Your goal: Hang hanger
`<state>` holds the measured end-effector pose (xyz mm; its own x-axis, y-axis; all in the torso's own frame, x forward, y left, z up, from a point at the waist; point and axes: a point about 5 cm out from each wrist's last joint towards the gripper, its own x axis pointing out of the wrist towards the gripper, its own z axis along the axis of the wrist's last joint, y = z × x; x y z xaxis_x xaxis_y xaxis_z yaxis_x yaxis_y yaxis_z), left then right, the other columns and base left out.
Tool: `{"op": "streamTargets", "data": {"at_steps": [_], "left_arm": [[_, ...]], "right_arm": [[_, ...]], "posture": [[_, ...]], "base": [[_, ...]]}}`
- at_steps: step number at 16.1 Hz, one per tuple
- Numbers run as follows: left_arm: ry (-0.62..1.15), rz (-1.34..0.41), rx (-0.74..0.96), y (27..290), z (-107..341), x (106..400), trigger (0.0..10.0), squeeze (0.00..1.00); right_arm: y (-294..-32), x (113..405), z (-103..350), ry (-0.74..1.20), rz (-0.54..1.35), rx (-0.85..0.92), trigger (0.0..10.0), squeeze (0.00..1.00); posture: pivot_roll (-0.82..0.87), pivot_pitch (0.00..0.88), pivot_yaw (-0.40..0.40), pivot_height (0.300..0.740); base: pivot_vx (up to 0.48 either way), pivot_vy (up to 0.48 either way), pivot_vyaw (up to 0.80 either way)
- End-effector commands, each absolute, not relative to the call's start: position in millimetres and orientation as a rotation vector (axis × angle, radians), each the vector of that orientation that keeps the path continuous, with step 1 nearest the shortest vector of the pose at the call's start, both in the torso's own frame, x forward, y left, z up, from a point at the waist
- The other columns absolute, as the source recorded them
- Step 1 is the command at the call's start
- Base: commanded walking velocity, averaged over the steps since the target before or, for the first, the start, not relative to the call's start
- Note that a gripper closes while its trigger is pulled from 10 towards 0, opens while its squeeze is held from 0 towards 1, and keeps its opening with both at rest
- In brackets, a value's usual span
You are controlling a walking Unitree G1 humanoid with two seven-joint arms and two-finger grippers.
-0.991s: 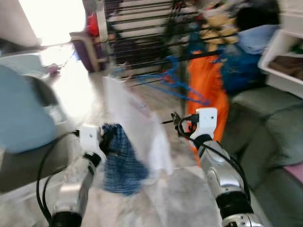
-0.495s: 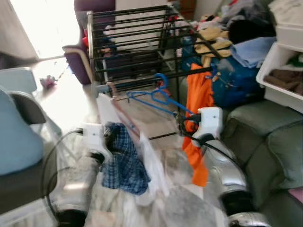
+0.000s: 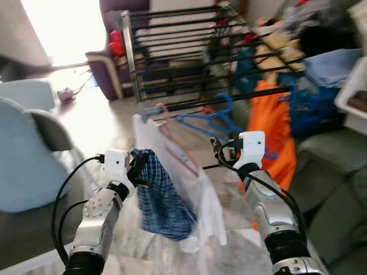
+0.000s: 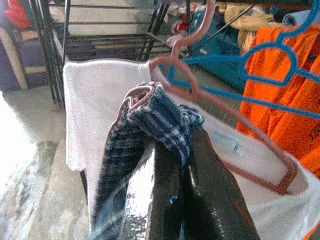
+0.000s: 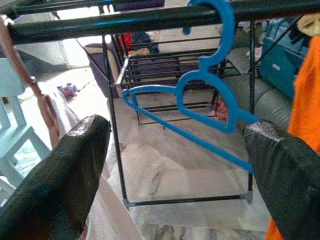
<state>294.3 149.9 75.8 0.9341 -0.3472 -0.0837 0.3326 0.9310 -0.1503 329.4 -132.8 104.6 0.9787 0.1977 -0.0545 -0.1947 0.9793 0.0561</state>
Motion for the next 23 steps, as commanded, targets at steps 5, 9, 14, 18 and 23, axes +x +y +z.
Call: {"op": "streamTargets", "data": {"at_steps": [5,9,14,18,23], "left_arm": [[0.112,-0.391,-0.119,142,77,294,10.0,0.00],[0.099,-0.410,-0.130,140,79,293,10.0,0.00],[0.088,-0.428,-0.142,139,80,292,10.0,0.00],[0.087,-0.429,-0.145,139,80,292,10.0,0.00],[0.091,-0.425,-0.142,138,80,292,10.0,0.00]], "right_arm": [[-156,332,103,0.079,0.078,-0.104,10.0,0.00],[-179,336,102,0.102,0.005,-0.121,10.0,0.00],[-174,335,100,0.112,0.014,-0.142,10.0,0.00],[-174,335,99,0.114,0.017,-0.136,10.0,0.00],[-175,335,99,0.116,0.022,-0.139,10.0,0.00]], "posture": [[-0.10,0.000,0.030,0.740],[-0.11,0.000,0.036,0.740],[-0.10,0.000,0.037,0.740],[-0.11,0.000,0.036,0.740],[-0.11,0.000,0.034,0.740]], "base": [[0.000,0.000,0.00],[0.000,0.000,0.00],[0.341,0.000,0.00],[0.442,0.000,0.00],[0.355,0.000,0.00]]}}
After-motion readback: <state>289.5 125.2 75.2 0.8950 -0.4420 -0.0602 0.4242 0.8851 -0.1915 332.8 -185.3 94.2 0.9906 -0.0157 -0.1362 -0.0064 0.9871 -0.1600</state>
